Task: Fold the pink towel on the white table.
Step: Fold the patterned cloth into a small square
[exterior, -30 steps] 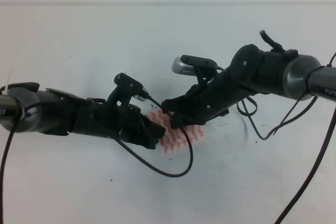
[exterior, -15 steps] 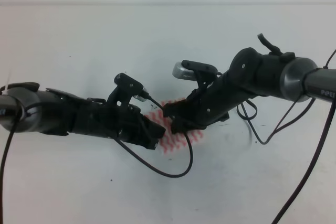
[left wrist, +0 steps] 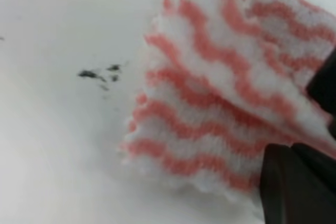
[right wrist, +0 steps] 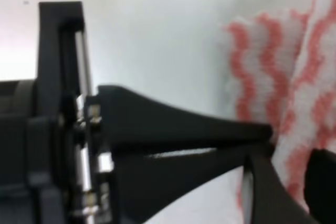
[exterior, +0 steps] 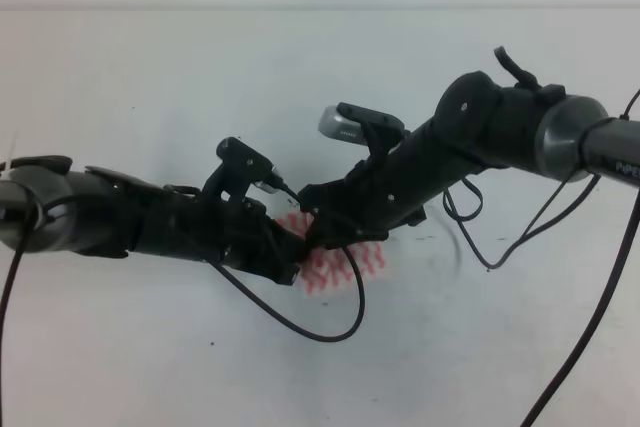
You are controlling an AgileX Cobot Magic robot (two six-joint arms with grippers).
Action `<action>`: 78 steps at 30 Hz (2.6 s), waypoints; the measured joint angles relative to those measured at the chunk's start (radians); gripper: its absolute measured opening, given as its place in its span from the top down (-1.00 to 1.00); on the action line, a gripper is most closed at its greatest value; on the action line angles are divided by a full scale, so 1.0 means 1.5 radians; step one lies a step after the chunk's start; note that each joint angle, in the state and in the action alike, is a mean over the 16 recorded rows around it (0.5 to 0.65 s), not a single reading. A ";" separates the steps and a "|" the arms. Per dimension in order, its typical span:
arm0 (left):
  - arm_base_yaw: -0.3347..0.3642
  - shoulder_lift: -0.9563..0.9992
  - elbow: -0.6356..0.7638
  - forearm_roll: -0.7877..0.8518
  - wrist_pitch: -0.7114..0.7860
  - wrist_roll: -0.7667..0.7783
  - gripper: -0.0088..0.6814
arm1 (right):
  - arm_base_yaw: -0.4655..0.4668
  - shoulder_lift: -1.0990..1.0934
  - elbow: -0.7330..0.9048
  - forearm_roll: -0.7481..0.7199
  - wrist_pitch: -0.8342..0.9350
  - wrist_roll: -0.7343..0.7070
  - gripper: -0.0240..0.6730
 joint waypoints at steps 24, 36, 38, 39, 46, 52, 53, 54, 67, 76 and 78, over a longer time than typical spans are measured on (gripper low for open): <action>0.116 -0.127 0.001 0.035 0.044 -0.049 0.98 | -0.014 0.002 -0.050 -0.130 0.073 0.052 0.91; 0.116 -0.127 0.001 0.038 0.067 -0.056 0.98 | -0.016 0.023 -0.050 -0.120 0.080 0.053 0.92; 0.116 -0.127 0.001 0.038 0.069 -0.056 0.98 | -0.013 0.026 -0.050 -0.116 0.082 0.051 0.92; 0.116 -0.127 0.001 0.038 0.069 -0.056 0.98 | -0.012 0.028 -0.050 -0.114 0.083 0.050 0.92; 0.116 -0.127 0.001 0.038 0.071 -0.056 0.98 | 0.003 0.032 -0.050 -0.103 0.097 0.042 0.92; 0.116 -0.127 0.001 0.038 0.071 -0.056 0.98 | 0.014 0.032 -0.050 -0.102 0.112 0.038 0.92; 0.116 -0.127 0.001 0.038 0.071 -0.056 0.98 | 0.015 0.033 -0.050 -0.102 0.114 0.037 0.92; 0.116 -0.127 0.001 0.038 0.071 -0.056 0.98 | 0.016 0.033 -0.050 -0.103 0.116 0.037 0.92; 0.101 -0.127 0.001 0.030 0.077 -0.055 0.98 | 0.011 0.020 -0.050 -0.115 0.121 0.037 0.93; 0.048 -0.100 0.001 -0.028 0.074 -0.021 0.98 | -0.025 -0.017 -0.050 -0.159 0.107 0.066 0.93; 0.034 -0.087 0.001 -0.044 0.070 -0.010 0.98 | -0.034 -0.024 -0.050 -0.169 0.105 0.072 0.93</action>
